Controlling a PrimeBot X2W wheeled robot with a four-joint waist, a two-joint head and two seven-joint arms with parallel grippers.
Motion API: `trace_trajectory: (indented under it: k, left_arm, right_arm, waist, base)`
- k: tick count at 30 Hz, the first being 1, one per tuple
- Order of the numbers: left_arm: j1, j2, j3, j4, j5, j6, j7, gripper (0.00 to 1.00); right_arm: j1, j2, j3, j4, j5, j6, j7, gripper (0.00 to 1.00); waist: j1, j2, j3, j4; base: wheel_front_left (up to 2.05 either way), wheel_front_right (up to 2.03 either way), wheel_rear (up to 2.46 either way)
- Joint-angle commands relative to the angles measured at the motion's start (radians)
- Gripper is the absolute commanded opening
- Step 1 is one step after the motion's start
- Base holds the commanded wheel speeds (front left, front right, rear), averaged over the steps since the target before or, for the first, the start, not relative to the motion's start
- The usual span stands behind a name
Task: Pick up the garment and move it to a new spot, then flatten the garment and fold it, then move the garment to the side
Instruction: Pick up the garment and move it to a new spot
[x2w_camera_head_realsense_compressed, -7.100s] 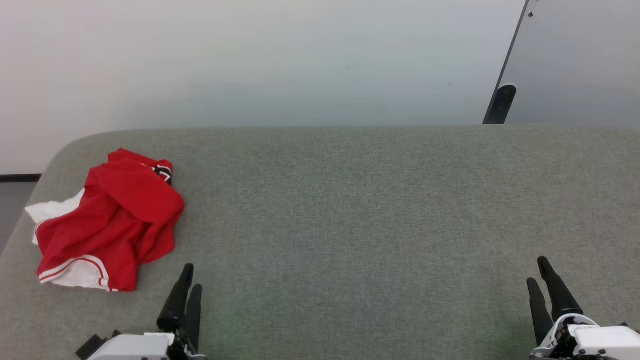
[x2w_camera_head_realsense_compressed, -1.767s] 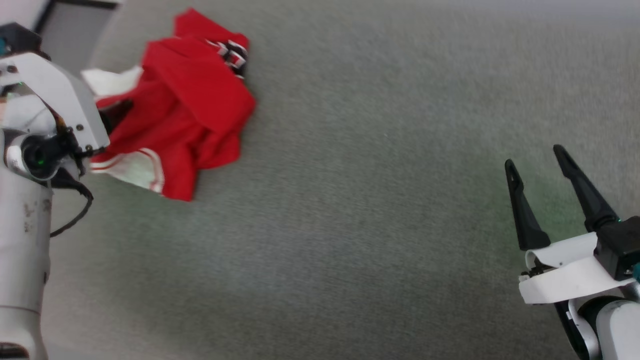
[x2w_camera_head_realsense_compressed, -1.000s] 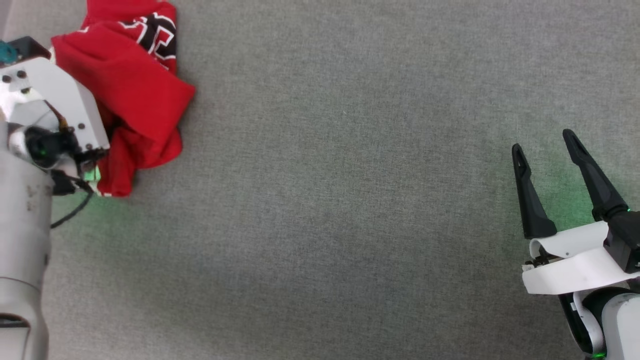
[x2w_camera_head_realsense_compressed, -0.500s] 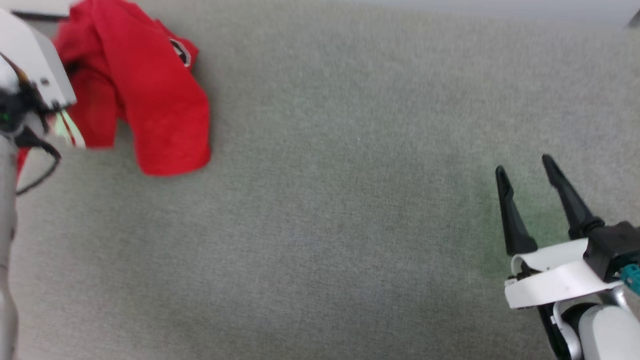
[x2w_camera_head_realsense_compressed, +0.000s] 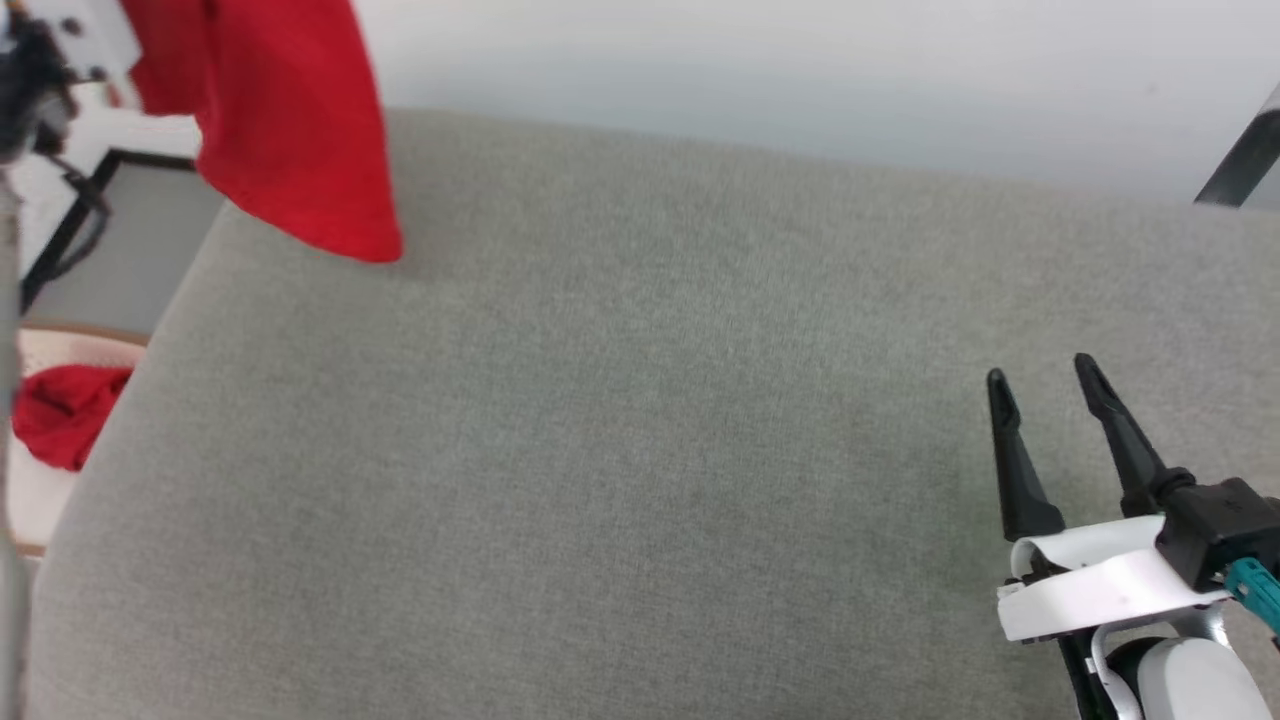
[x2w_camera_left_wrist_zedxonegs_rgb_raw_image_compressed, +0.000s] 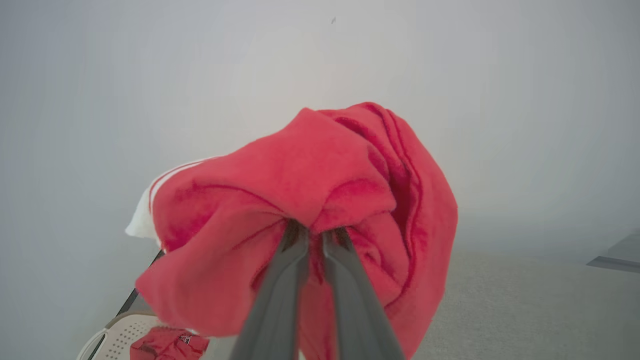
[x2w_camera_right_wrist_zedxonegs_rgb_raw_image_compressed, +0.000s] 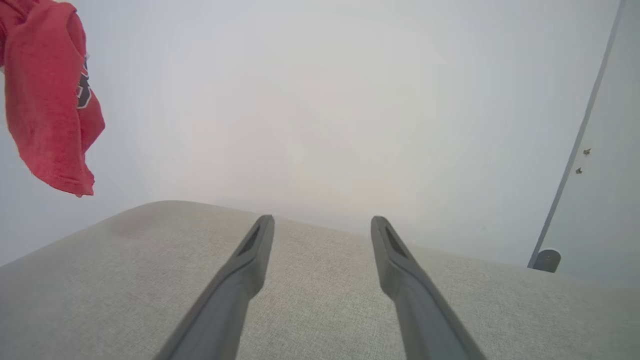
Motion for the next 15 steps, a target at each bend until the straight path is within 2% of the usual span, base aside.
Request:
trace_trajectory:
  k: [1, 8, 15]
  left_arm:
    - [0.002, -0.015, -0.005, -0.023, -0.012, -0.004, 0.002, 0.00]
    - [0.053, -0.046, -0.036, -0.110, -0.033, -0.010, 0.035, 0.00]
    - [0.135, -0.094, -0.055, -0.259, -0.098, -0.007, 0.121, 0.00]
  right_arm:
    - [0.016, 0.006, -0.020, 0.004, -0.005, 0.004, -0.010, 1.00]
    - [0.028, 0.013, -0.083, 0.014, -0.020, 0.004, -0.019, 1.00]
    - [0.051, 0.018, -0.205, 0.020, -0.043, 0.004, -0.024, 1.00]
  waist:
    - [0.0000, 0.0000, -0.046, -0.009]
    - [0.0000, 0.0000, -0.072, -0.057]
    - [0.0000, 0.0000, -0.081, -0.141]
  base:
    - [0.00, 0.00, 0.00]
    - [0.00, 0.00, 0.00]
    - [0.00, 0.00, 0.00]
